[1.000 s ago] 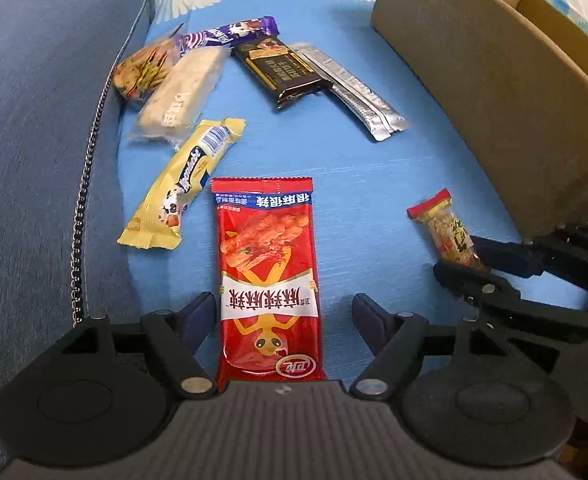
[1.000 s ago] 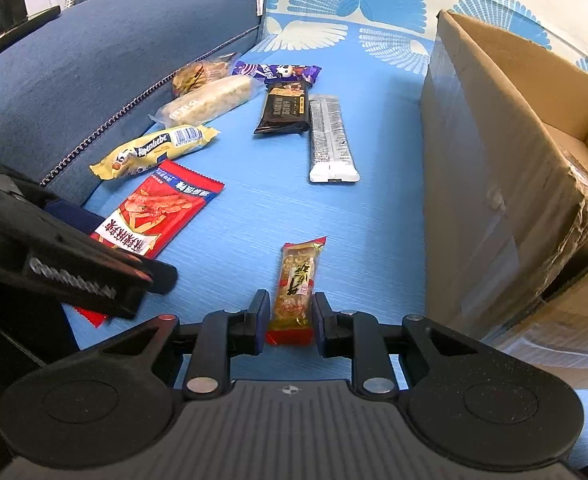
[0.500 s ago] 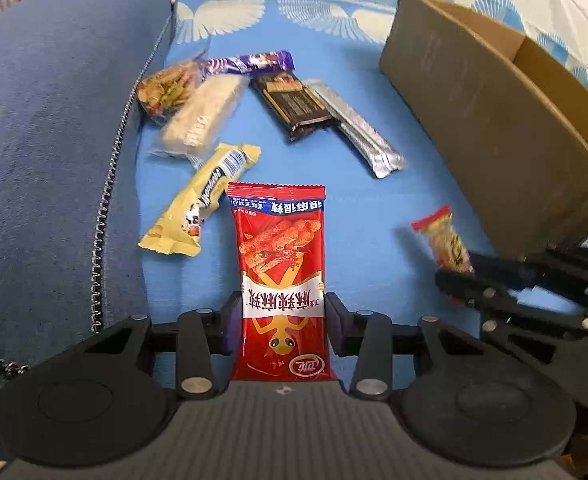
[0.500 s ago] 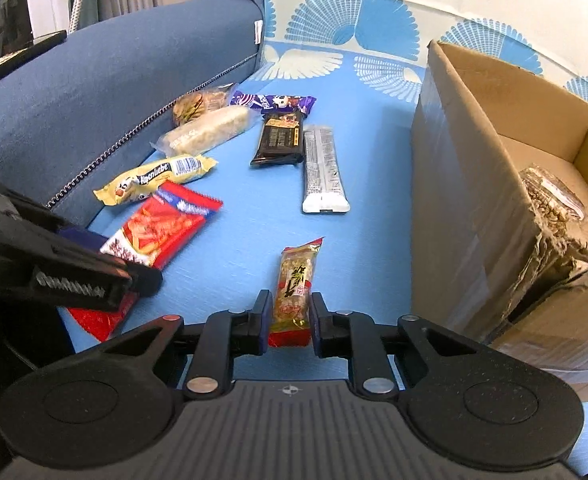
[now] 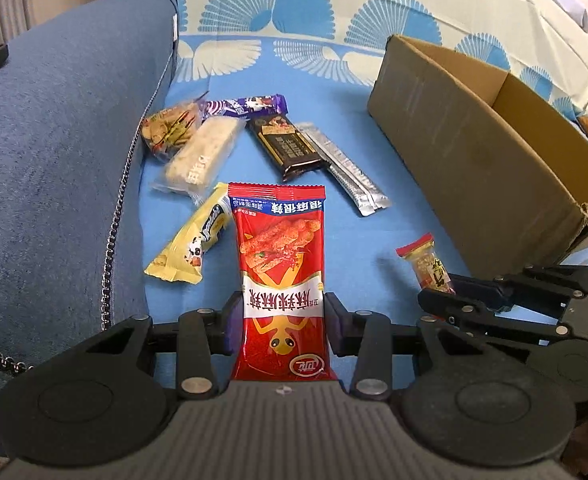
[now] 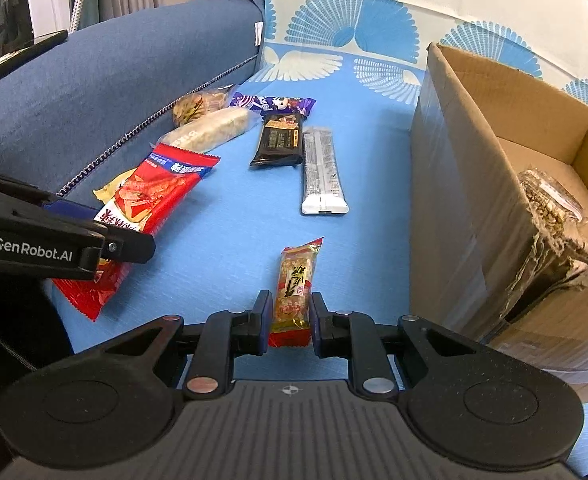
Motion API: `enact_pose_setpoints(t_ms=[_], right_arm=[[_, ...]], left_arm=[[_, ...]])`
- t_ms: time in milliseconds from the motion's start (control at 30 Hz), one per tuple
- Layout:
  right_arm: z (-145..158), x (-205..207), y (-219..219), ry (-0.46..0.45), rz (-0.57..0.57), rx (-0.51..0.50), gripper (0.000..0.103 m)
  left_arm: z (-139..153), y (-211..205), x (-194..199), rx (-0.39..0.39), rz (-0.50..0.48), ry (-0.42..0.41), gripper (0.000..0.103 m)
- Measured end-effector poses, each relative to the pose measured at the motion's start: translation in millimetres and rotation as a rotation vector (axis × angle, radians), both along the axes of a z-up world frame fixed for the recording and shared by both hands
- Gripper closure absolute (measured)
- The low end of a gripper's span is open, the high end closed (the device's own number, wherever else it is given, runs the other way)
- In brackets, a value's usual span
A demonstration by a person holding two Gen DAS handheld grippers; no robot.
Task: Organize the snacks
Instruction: 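Lift the red spicy-strip packet with the left gripper while the right holds the granola bar, then carry the granola bar with the right gripper while the left carries the spicy-strip packet toward the box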
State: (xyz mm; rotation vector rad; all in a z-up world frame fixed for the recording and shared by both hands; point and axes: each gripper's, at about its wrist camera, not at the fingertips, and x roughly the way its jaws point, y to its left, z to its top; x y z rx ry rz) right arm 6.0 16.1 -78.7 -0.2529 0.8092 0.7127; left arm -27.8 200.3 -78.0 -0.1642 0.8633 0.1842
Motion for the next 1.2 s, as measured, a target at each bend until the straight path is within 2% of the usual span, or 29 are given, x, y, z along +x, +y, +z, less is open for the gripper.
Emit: enact_pose_setpoints(t_ms=[300, 700, 1200], right_arm=[[12.1, -1.4, -6.9, -0.034, -0.015, 0.052, 0.083], [46.3, -3.0, -24.2, -0.105, -0.022, 0.168, 0.083], [84.1, -8.2, -49.1, -0.186, -0.020, 0.267, 0.083]], left_arm=[[5.9, 1.9, -9.9, -0.013, 0.004, -0.073, 0.058], [18.2, 5.4, -23.3, -0.031, 0.019, -0.178, 0.058], [27.7, -0.6, -33.1, -0.021, 0.004, -0.238, 0.058]])
